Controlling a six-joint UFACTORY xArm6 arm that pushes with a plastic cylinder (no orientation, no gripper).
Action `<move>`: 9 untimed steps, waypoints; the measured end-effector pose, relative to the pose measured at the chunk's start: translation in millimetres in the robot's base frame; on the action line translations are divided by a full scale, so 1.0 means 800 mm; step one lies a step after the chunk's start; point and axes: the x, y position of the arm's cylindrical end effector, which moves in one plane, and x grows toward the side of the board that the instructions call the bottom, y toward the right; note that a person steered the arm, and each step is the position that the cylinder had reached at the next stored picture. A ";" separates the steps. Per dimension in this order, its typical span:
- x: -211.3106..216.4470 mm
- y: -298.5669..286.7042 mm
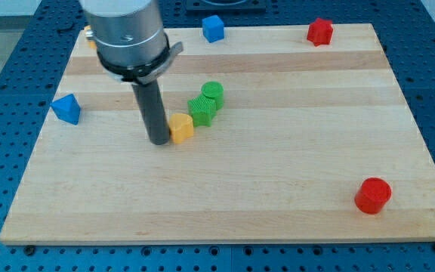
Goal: Slide yellow hexagon to the center left
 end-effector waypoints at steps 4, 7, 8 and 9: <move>-0.035 -0.078; -0.208 -0.099; -0.274 -0.120; -0.342 -0.163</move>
